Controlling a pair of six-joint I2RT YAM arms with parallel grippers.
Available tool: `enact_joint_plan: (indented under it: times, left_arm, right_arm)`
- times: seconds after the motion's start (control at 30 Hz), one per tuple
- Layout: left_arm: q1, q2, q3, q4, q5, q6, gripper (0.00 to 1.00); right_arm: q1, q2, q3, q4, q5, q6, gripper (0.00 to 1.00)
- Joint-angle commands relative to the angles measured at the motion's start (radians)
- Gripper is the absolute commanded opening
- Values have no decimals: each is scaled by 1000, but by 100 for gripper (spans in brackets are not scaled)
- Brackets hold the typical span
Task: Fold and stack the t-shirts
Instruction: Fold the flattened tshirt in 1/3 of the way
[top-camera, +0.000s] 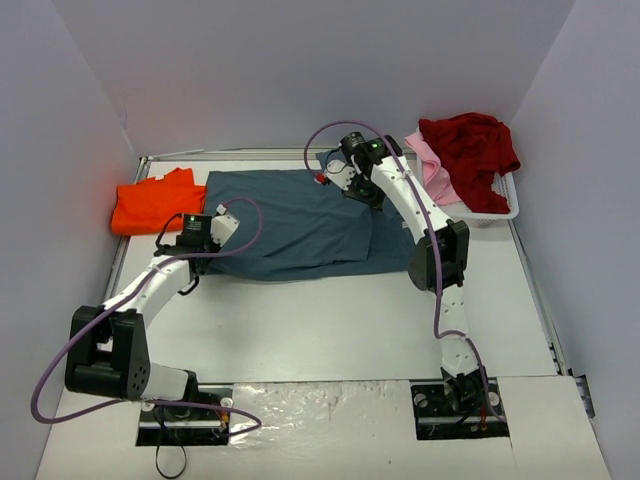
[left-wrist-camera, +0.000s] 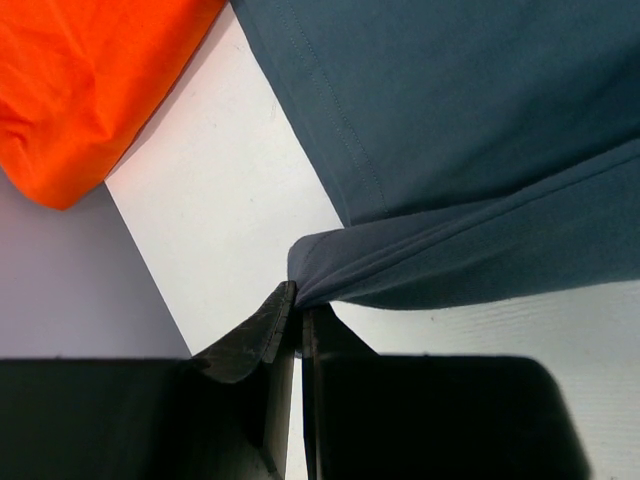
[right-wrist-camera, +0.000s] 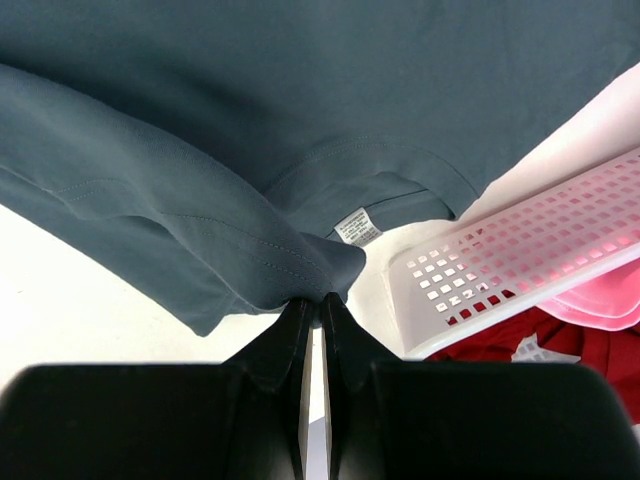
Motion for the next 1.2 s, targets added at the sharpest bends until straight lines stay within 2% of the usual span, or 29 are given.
enact_joint_plan:
  times: [0.0, 0.33, 0.5, 0.87, 1.17]
  left_arm:
    - [12, -54, 44, -33, -18, 13, 2]
    - [10, -178, 24, -191, 82, 83, 2]
    - [12, -192, 21, -291, 145, 117, 2]
    - [12, -158, 7, -354, 154, 221, 2]
    - [12, -30, 32, -406, 167, 320, 2]
  right_arm:
    - [-5, 1, 17, -31, 23, 3, 0]
    - [-7, -36, -41, -14, 20, 15, 0]
    - [-7, -47, -60, -8, 13, 21, 0]
    - [-9, -42, -77, -2, 14, 26, 0]
    - [-12, -27, -69, 3, 28, 32, 0]
